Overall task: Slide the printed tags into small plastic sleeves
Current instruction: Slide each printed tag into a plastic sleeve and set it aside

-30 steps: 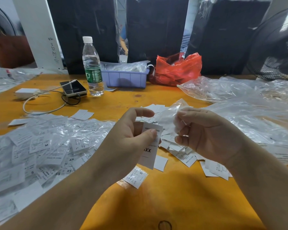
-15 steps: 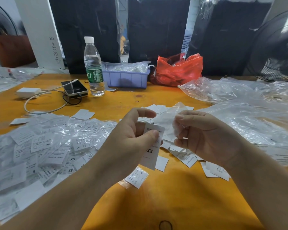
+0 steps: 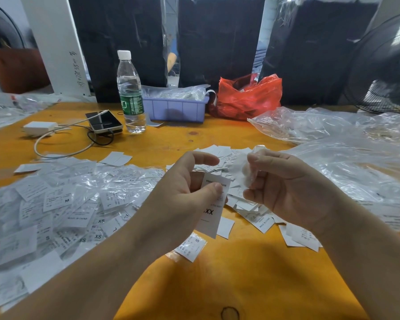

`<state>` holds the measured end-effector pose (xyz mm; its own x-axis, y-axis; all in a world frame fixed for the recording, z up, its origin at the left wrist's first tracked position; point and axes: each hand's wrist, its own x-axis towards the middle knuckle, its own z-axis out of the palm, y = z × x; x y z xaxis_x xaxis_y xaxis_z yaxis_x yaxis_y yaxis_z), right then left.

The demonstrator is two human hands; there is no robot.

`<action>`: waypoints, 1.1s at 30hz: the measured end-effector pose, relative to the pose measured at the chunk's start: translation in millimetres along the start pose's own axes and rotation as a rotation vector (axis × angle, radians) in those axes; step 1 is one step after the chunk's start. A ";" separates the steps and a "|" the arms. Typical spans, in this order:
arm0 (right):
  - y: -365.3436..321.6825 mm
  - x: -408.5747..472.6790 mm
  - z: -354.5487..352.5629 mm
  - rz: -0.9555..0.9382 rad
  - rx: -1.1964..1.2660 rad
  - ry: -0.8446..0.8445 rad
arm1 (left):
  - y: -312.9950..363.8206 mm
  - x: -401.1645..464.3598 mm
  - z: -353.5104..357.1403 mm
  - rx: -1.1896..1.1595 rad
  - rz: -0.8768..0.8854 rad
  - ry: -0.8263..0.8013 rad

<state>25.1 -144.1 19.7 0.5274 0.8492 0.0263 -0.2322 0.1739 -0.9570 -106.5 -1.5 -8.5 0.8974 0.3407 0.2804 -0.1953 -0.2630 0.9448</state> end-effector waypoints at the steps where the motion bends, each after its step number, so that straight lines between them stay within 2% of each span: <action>1: -0.8 -0.4 0.1 0.003 0.017 -0.007 | 0.3 -0.3 0.0 0.008 0.000 0.000; 13: -0.1 0.5 -1.7 0.014 0.020 0.042 | 1.3 -0.5 0.7 0.024 0.007 -0.001; 22: 0.0 -1.6 5.0 -0.038 -0.080 0.103 | 1.8 -4.4 4.5 0.104 0.029 -0.037; 33: 4.6 -2.3 8.1 -0.042 -0.172 0.086 | 5.9 -5.5 5.4 0.097 0.038 -0.030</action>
<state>16.2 -141.3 17.5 0.6032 0.7960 0.0499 -0.0688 0.1143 -0.9911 -110.4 -9.8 -5.4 0.9016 0.3024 0.3092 -0.1916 -0.3617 0.9124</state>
